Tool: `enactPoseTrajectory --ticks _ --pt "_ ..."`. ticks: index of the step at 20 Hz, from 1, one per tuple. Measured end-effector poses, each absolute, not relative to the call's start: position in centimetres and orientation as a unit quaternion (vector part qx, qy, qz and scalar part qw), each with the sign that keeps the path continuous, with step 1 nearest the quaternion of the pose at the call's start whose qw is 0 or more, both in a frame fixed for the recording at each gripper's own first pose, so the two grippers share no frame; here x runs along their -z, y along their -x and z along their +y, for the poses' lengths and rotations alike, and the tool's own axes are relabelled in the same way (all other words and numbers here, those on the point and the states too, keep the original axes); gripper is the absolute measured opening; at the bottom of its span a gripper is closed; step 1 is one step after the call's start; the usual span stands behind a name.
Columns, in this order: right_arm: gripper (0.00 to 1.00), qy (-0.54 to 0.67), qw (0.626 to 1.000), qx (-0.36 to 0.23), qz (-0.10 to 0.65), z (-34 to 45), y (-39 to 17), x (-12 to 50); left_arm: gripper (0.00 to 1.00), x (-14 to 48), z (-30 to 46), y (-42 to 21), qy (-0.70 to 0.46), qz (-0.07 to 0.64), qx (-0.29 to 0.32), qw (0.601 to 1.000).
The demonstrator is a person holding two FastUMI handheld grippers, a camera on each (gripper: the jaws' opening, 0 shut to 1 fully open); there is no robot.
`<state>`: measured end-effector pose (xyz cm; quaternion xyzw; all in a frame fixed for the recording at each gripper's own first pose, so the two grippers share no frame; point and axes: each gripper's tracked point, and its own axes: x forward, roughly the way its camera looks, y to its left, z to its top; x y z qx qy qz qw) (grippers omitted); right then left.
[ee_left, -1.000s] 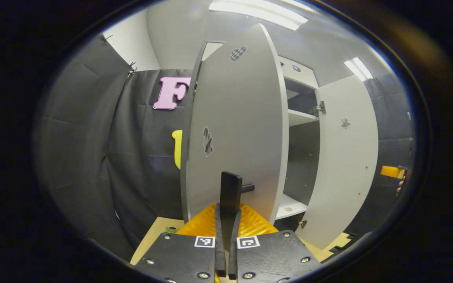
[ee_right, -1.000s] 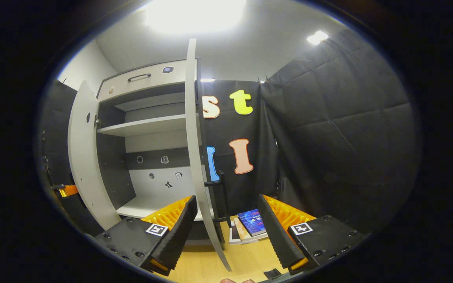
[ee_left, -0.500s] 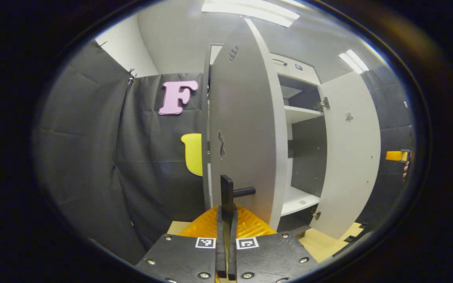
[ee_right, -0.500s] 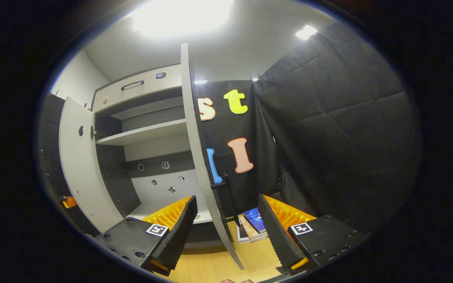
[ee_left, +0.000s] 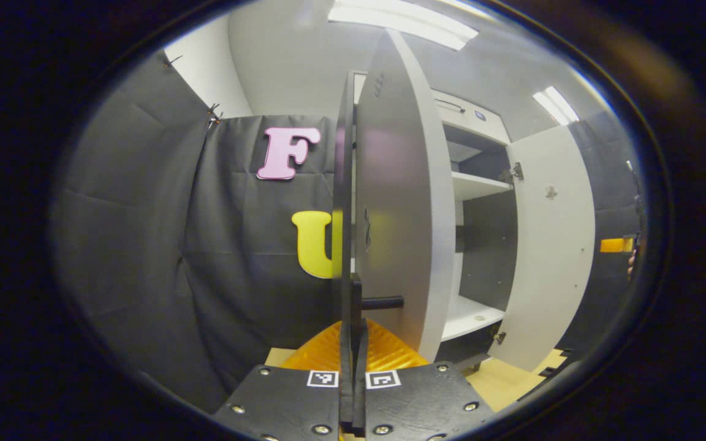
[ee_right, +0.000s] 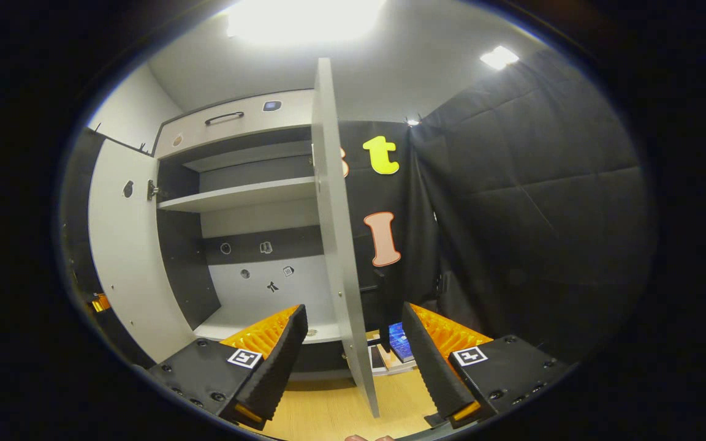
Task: Open the right door of the double-door shoe cabinet with the right hand, and open the left door with the left hand.
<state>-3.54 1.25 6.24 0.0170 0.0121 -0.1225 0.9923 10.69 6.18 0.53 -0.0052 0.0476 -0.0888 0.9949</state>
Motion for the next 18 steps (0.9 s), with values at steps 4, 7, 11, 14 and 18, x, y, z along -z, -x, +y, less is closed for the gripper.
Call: enactPoseTrajectory --ticks 4,7,11,14,18 --pt "0.97 -0.019 0.996 0.086 0.016 3.2 2.2 -5.4 0.0 -1.0 6.3 -10.0 -0.014 0.048 0.063 0.997" --pt "0.97 -0.021 0.997 0.065 0.031 3.1 1.9 -4.4 0.01 -3.3 6.4 -9.4 -0.035 0.04 0.05 0.997" --pt "0.97 -0.029 0.998 0.042 0.024 2.0 1.0 -4.3 0.01 -7.1 4.9 -7.4 -0.062 0.007 0.021 0.998" --pt "0.97 -0.025 0.999 0.023 0.024 1.7 1.2 -3.8 0.07 -8.2 1.2 -6.0 -0.074 -0.017 -0.004 0.997" --pt "0.97 0.012 0.999 0.002 0.039 1.2 1.5 -2.0 0.57 -6.3 -4.9 -5.6 -0.04 0.003 0.014 0.999"
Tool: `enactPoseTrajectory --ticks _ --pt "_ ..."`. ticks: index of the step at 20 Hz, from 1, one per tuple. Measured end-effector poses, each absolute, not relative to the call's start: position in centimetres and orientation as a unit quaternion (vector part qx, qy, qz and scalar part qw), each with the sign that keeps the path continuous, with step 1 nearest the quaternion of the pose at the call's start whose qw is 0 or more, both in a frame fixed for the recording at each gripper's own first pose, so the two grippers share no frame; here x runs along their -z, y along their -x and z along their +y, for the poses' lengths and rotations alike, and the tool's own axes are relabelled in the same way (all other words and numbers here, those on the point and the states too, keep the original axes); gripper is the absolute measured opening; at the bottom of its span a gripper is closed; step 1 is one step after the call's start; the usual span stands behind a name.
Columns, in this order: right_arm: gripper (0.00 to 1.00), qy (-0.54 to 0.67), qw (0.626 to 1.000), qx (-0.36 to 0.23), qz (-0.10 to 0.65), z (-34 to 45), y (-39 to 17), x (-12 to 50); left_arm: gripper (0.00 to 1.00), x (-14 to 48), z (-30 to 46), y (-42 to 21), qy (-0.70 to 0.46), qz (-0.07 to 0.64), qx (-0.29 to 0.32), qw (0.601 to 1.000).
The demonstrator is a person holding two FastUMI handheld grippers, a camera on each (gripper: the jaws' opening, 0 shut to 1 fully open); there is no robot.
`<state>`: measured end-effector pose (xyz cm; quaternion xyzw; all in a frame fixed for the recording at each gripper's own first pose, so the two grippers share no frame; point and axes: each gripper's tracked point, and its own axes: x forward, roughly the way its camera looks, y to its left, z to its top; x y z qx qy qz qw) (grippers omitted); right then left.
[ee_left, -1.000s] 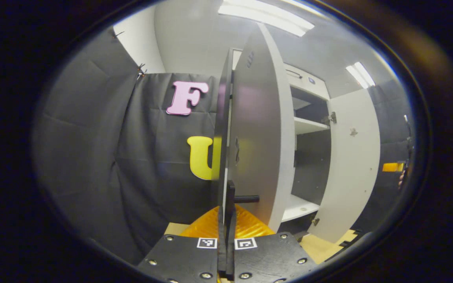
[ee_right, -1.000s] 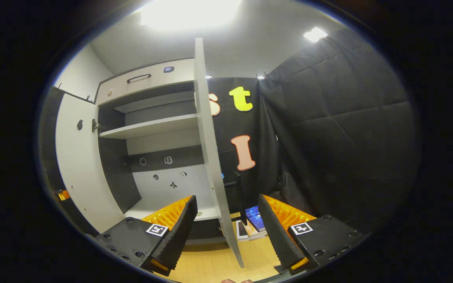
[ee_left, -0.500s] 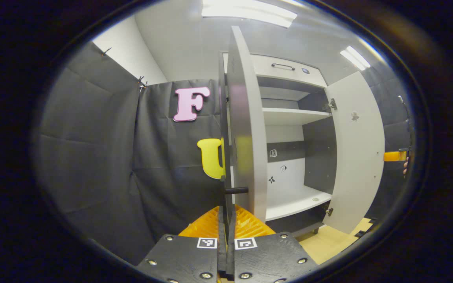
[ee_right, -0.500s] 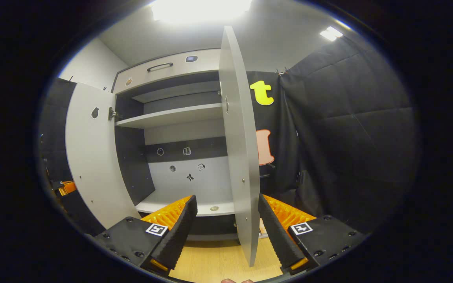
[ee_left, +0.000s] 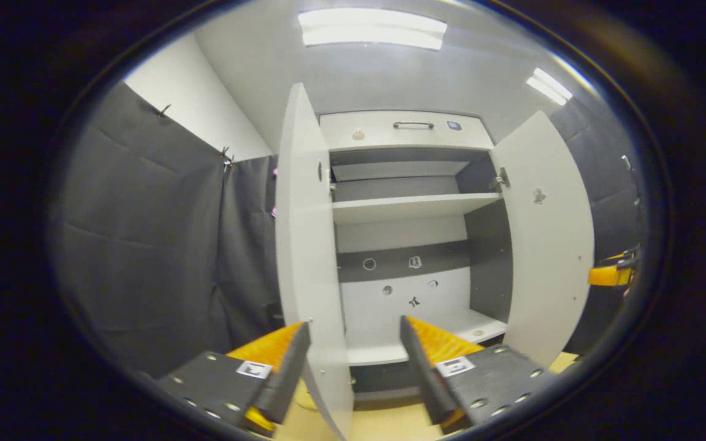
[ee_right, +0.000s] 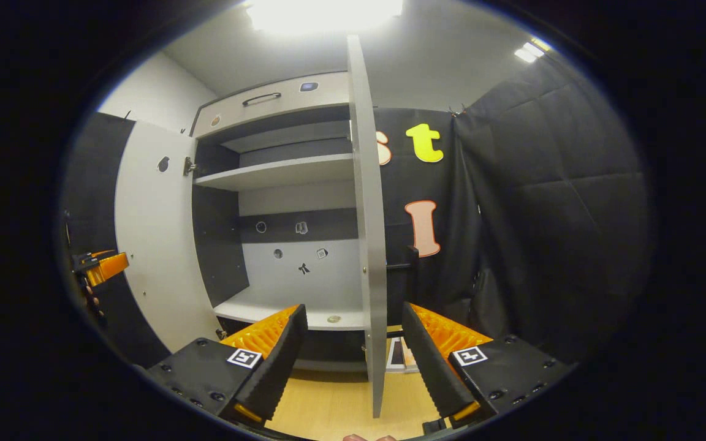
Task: Open the right door of the double-door shoe cabinet with the right hand, and open the left door with the left hand.
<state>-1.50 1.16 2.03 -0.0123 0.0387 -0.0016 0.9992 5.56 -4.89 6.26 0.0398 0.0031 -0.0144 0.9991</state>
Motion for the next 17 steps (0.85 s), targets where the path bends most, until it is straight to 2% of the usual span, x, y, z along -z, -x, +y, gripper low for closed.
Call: enactPoseTrajectory --ticks 2,6,7,8,9,10,11,16,17 --pt "0.97 0.008 0.999 -0.013 0.039 0.9 1.9 -1.8 1.0 -5.0 -6.1 -5.2 -0.042 0.019 0.008 0.999" --pt "0.97 -0.006 0.999 -0.029 0.039 -0.3 2.3 -0.9 1.0 -3.8 -8.1 -4.4 -0.032 0.03 -0.003 0.999" --pt "0.92 -0.004 0.999 -0.031 0.039 -0.7 2.5 -0.7 1.0 -3.7 -8.3 -4.0 -0.027 0.029 -0.011 0.999" --pt "0.97 -0.001 0.999 -0.033 0.037 -1.3 2.8 -0.6 1.0 -3.7 -8.6 -3.6 -0.022 0.03 -0.017 0.999" --pt "0.92 0.001 0.999 -0.035 0.035 -1.8 3.0 -0.5 1.0 -3.5 -8.8 -3.0 -0.018 0.032 -0.024 0.999" --pt "0.97 0.001 0.999 -0.039 0.035 -2.1 3.2 -0.3 0.98 -3.4 -8.8 -2.4 -0.016 0.032 -0.033 0.999" --pt "0.97 -0.002 0.998 -0.046 0.035 -2.4 3.5 0.0 1.0 -3.5 -8.6 -2.4 -0.014 0.031 -0.042 0.999" --pt "0.97 -0.012 0.997 -0.07 0.038 -4.3 5.1 1.1 0.98 -3.3 -9.3 -1.0 0.002 0.027 -0.057 0.998" --pt "0.97 -0.012 0.997 -0.071 0.04 -4.8 5.5 1.6 1.0 -3.1 -9.6 -0.4 0.008 0.027 -0.063 0.998"
